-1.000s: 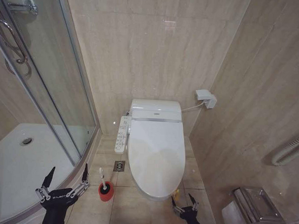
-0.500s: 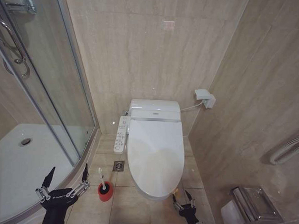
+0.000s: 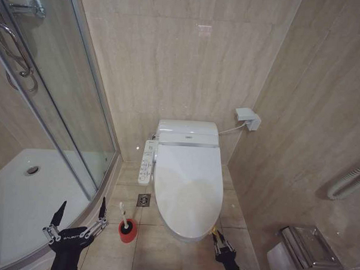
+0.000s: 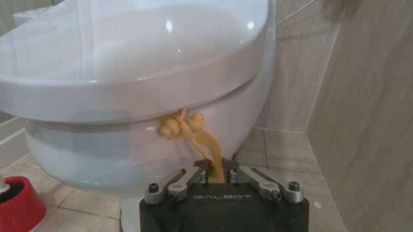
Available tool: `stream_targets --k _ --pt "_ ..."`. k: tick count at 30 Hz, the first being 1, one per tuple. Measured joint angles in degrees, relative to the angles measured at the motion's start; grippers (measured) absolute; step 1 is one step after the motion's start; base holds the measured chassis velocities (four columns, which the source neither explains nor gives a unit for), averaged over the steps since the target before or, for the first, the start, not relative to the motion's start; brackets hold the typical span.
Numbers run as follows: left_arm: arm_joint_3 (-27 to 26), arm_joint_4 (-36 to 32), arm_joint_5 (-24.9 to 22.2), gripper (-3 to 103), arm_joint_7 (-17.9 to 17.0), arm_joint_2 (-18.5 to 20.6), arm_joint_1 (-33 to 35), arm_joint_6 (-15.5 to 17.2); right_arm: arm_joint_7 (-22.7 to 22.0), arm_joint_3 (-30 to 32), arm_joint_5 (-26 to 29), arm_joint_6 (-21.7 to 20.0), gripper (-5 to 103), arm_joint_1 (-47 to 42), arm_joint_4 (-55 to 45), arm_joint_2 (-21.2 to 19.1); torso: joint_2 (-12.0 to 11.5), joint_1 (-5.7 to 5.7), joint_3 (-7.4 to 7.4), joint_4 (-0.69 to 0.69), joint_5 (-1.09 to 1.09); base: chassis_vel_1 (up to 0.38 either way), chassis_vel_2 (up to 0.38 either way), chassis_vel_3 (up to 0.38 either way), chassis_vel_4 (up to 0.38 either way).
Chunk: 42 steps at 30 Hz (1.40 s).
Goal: Open the toilet lid, clean the toilet bowl with a toilet brush, close the toilet lid, and flush.
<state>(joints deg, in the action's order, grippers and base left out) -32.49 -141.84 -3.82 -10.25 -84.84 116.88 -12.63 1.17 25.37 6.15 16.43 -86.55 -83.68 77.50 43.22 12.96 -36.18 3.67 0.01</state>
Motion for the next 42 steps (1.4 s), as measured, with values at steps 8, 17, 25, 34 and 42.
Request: stream_targets --k 8,17,25,34,42 --pt "0.0 0.0 0.0 100 0.0 0.0 0.0 0.0 -0.1 1.5 2.1 0.3 1 -1.7 -2.5 -1.2 0.0 0.00 -0.01 -0.01 0.00 0.000 0.000 0.000 0.000" --pt "0.0 0.0 0.0 100 0.0 0.0 0.0 0.0 -1.7 4.1 7.2 -0.2 1 -6.1 -11.2 -2.8 0.0 0.00 -0.01 -0.01 0.00 0.000 0.000 0.000 0.000" --pt "0.0 0.0 0.0 100 0.0 0.0 0.0 0.0 -2.1 7.7 12.0 -1.8 1 -10.5 -22.1 -4.6 0.0 0.00 -0.01 0.01 -0.01 0.000 0.000 0.000 0.000" --pt "0.0 0.0 0.0 100 0.0 0.0 0.0 0.0 -5.5 13.4 21.0 -10.5 1 -7.3 -38.2 -8.8 0.0 0.00 -0.01 0.00 -0.03 0.000 0.000 0.000 0.000" --pt "0.0 0.0 0.0 100 0.0 0.0 0.0 0.0 -13.6 13.2 28.0 -20.8 1 4.8 -47.8 -10.3 0.0 0.00 -0.01 0.00 -0.03 0.000 0.000 0.000 0.000"
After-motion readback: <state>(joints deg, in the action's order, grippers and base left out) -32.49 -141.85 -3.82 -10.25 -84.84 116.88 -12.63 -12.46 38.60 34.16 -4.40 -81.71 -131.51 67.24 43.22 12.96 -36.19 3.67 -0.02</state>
